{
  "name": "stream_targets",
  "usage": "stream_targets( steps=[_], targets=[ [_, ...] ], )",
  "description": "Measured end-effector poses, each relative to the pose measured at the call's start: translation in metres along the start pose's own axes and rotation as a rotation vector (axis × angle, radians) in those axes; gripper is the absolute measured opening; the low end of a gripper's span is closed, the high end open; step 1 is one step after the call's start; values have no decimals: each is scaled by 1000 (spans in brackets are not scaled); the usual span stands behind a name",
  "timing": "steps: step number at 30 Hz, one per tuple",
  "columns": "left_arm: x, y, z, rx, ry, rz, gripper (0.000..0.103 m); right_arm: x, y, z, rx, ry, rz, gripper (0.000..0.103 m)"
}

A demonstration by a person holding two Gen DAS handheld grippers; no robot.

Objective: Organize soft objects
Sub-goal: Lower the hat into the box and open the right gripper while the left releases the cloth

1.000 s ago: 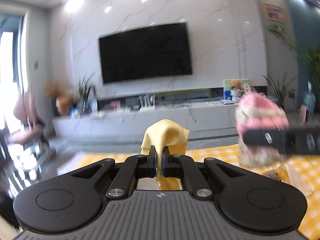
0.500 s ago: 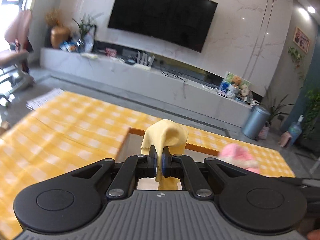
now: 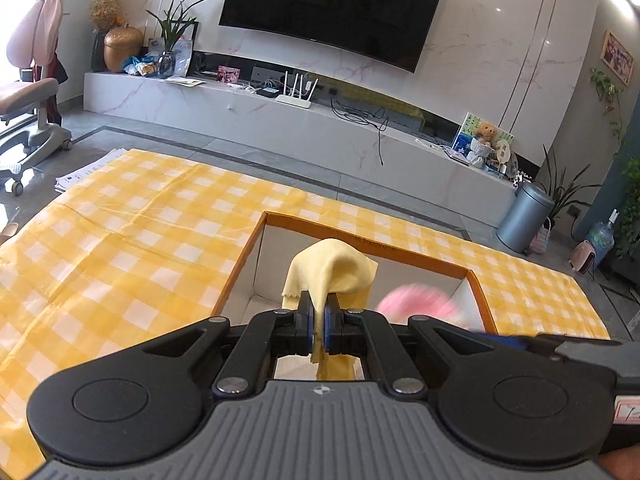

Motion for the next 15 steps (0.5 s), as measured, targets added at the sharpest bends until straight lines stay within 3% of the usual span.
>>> stream_targets(
  steps=[2,9,13,15],
  targets=[
    [-1,-1,2,7,8,10,5,0,-4,0,26,-16,38,89],
    [-9,4,2,33,-20,41,5,3,-21,5,28,3,82,90],
    [-9,21,-3,-39,-31,-12,5,3,-28,11,44,14,105,91],
    [-9,27,-10,6,-75,-38,5,4,-33,16,10,43,116,91]
  ],
)
Point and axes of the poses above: each gripper's, at about its wrist camera, not at the fingertips, and y roughly the way its jaws point, z to its right, x to its underside, the point moved 4 cm from there along y, roughly the way its jaws point, and after that the axes turned 13 degrees about -z, right-handed, at the moved point
